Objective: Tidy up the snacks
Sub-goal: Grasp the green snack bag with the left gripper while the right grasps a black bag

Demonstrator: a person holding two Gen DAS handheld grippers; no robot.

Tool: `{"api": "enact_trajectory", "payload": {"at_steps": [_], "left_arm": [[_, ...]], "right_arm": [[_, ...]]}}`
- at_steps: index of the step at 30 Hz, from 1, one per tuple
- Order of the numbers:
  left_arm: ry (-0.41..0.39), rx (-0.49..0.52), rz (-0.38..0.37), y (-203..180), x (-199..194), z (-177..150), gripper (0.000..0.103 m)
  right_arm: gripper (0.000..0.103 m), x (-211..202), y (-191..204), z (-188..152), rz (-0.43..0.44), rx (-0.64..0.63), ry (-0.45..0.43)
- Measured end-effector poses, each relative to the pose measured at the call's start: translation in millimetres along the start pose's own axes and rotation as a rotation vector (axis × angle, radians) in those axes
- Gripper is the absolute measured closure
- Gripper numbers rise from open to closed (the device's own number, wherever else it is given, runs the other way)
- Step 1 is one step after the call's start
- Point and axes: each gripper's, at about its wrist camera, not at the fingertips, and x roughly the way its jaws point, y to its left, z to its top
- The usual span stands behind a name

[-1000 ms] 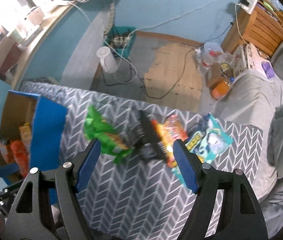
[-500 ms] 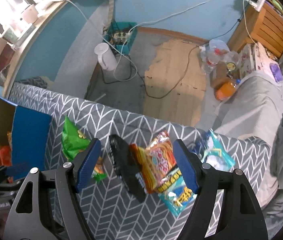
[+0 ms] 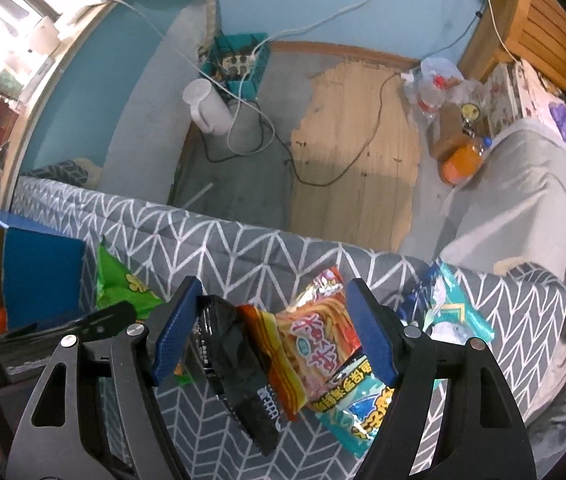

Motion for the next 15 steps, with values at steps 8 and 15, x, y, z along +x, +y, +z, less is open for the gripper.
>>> {"api": "enact_trajectory", "payload": {"at_steps": [8,15], "left_arm": [[0.027,0.15,0.099,-16.8,23.7,-15.4,0.016],[0.035,0.29,0.141,-21.4,34.1,-42.5,0.025]], "right_arm": [[0.028,14.2,-7.6,-23.4,0.01,0.022,0.059],[0.028,23.3,-10.0,-49.4,0.008,0.031,0.099]]}}
